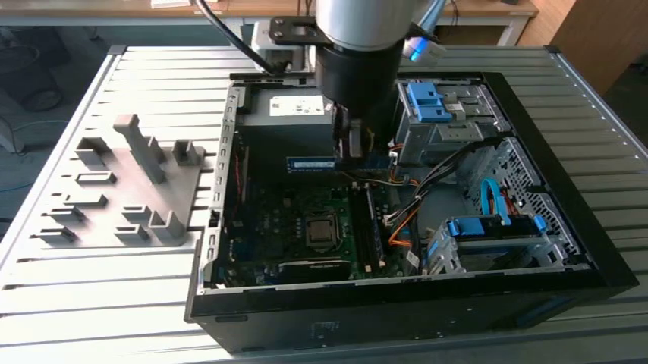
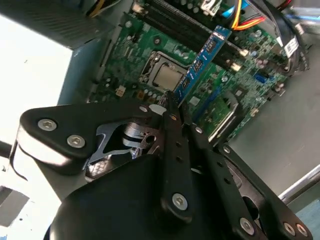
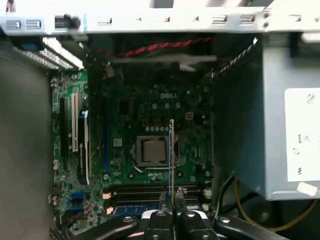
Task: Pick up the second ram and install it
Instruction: 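Pick up the second ram and move it above second insertion slot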
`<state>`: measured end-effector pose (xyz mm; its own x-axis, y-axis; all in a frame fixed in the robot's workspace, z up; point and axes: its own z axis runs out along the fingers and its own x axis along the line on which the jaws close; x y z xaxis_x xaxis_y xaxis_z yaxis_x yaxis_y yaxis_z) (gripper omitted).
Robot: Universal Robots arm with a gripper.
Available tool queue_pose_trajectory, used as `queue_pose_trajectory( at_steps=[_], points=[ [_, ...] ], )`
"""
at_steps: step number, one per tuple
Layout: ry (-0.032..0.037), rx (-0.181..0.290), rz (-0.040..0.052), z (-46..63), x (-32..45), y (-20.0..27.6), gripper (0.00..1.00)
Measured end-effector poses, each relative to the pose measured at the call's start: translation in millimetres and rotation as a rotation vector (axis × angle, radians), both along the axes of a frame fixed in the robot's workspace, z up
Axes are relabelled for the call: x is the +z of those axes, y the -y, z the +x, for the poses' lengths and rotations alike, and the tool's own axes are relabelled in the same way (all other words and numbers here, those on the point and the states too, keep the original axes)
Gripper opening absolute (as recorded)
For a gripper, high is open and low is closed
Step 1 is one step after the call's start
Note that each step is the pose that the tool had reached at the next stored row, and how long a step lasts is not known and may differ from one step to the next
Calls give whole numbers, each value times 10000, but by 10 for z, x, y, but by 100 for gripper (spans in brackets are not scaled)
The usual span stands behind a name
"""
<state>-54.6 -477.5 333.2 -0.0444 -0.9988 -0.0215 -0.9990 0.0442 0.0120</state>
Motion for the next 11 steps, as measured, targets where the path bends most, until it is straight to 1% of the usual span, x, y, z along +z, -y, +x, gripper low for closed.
queue_pose_trajectory(
  at_steps=[3,7,11],
  points=[
    [-2,-1,-4,71,-53,39,14],
    [-2,0,-4,97,-104,111,14],
    [-1,-2,-2,97,-107,117,14]
  ],
)
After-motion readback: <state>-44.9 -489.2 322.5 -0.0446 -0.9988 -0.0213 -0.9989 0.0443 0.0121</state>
